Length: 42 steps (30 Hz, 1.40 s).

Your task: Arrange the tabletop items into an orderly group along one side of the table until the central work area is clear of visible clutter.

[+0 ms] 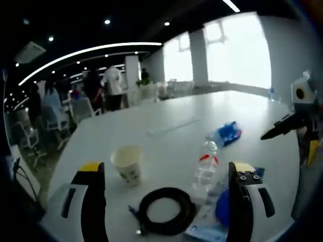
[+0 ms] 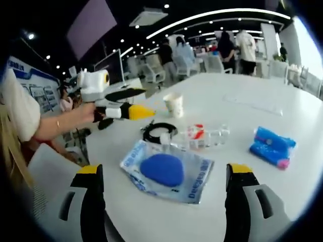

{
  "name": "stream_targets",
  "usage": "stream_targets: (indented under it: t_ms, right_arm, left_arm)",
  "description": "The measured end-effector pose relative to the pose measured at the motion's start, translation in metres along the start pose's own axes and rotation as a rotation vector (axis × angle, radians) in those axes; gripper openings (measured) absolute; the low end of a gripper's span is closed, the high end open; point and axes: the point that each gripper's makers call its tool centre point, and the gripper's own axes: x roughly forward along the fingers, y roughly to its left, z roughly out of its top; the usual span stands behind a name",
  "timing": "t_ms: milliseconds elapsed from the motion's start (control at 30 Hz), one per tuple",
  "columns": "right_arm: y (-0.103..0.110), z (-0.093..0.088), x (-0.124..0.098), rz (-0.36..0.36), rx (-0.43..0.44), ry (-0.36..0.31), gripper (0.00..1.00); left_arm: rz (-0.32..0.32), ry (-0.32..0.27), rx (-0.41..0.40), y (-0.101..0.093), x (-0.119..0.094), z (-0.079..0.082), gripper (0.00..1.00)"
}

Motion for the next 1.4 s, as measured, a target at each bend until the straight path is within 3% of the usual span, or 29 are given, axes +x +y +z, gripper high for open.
stream_targets:
  t_ms: [100,267,467,533,600,700,800,967,1067,1400]
  right_arm:
    - [-0.005,-0.002,0.003,0.019,-0.018,0.04,1.0]
    - [-0.015,0.005,0.007,0.028,-0.071,0.045,1.0]
    - [-0.032,0.021,0.016,0.022,-0.18,0.048,0.99]
    - [-0.049,0.027,0.021,-0.03,-0.239,0.066,0.99]
    - [-0.055,0.029,0.028,-0.034,-0.266,0.088,0.99]
    - [-0.06,0.034,0.036,-0.023,-0.262,0.084,0.99]
    - [-0.065,0.035,0.043,-0.018,-0.273,0.095,0.99]
    - [-0.071,0.036,0.056,0.004,-0.321,0.123,0.99]
    - [-0.068,0.04,0.065,0.048,-0.384,0.108,0.98]
    - [-0.083,0.049,0.089,0.051,-0.513,0.12,0.82]
  left_arm:
    - [-0.026,0.013,-0.042,-0.007,-0.007,-0.001,1.0]
    - [-0.075,0.008,-0.063,-0.023,-0.024,0.003,0.99]
    - [-0.114,0.024,-0.034,-0.04,-0.039,0.006,0.99]
    - [-0.127,0.019,-0.016,-0.044,-0.042,0.006,0.99]
    - [-0.14,0.067,0.016,-0.048,-0.046,-0.003,0.99]
    - [-0.147,0.07,0.007,-0.051,-0.05,-0.005,0.99]
    - [-0.17,0.06,-0.05,-0.058,-0.055,-0.004,0.99]
    - [-0.172,0.084,-0.051,-0.064,-0.064,-0.006,0.99]
    - [-0.171,0.137,-0.08,-0.067,-0.072,-0.012,0.99]
    - [-0.139,0.1,-0.147,-0.077,-0.082,-0.004,0.99]
